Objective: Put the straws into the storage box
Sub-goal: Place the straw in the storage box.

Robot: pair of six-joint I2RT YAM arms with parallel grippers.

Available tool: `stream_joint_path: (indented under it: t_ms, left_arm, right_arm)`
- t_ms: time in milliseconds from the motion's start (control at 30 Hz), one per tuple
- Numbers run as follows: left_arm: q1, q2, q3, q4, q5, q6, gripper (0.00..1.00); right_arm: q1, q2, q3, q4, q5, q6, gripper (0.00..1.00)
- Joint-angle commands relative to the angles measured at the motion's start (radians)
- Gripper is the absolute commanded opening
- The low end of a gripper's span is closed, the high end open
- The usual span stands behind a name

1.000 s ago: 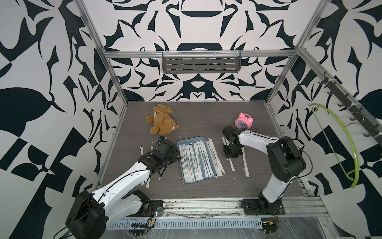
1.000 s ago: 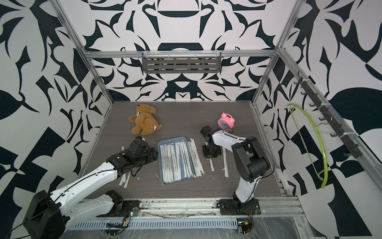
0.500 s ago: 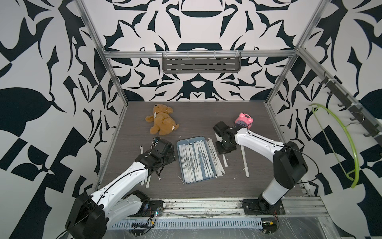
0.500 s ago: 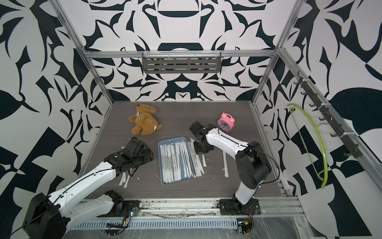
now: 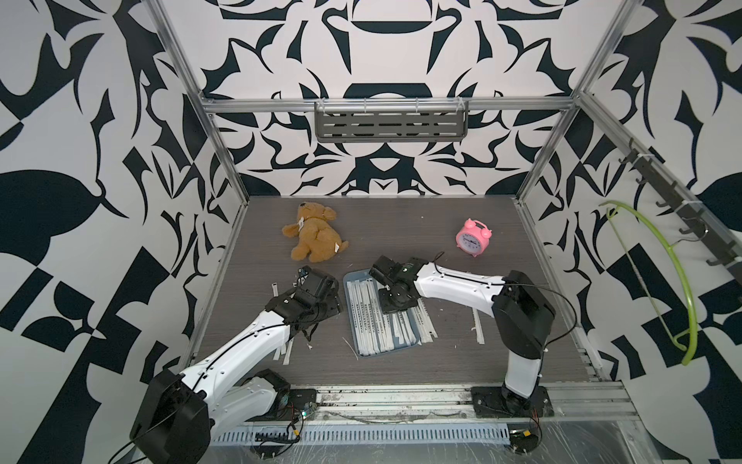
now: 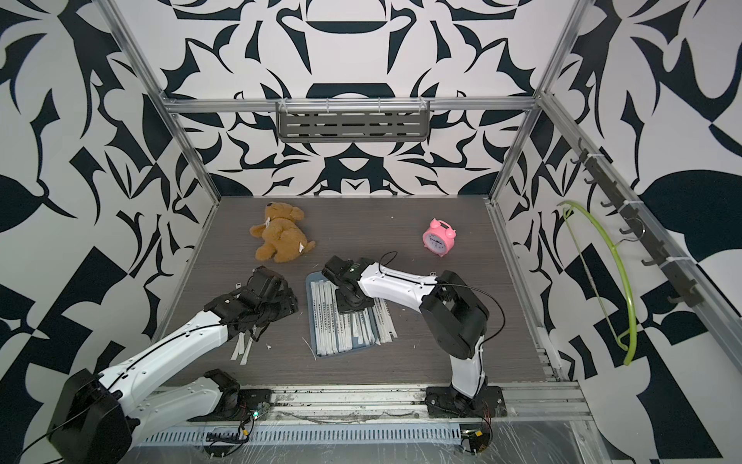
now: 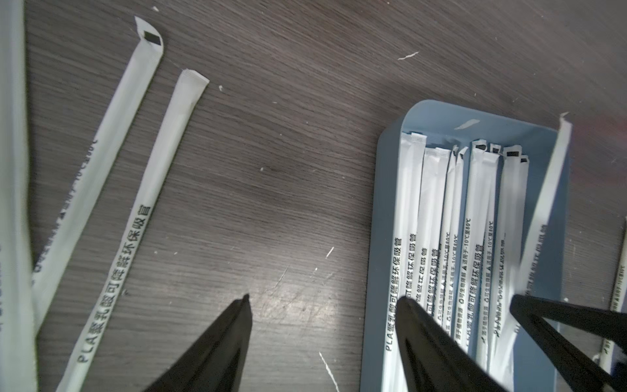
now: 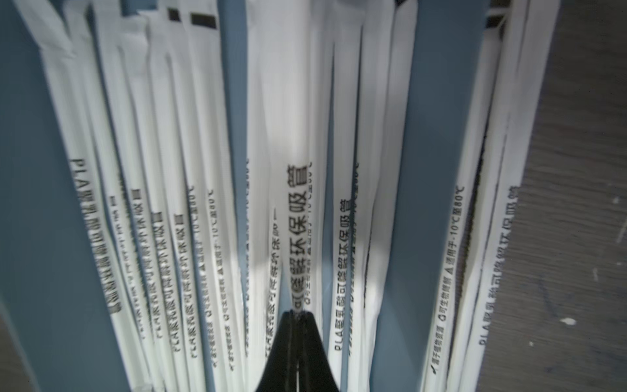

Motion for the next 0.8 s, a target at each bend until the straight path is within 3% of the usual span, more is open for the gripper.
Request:
stream_joint_path:
  t_ms: [0, 467, 767]
  left_arm:
    - [0.003, 0.012, 0.017, -0.019, 0.006, 0.022, 0.74]
    - [0.004, 0.009, 0.031, -0.034, -0.013, 0.031, 0.75]
    - [0.018, -0.002, 0.083, -0.132, -0.072, 0.047, 0.75]
  right_arm:
    - [0.002, -0.010, -0.004, 0.014, -0.015, 0.023, 0.05]
    - [0.016, 0.020, 0.002, -0.020, -0.052, -0.021, 0.08]
    - [0.017, 0.011, 0.045, -0.065, -0.023, -0.072, 0.23]
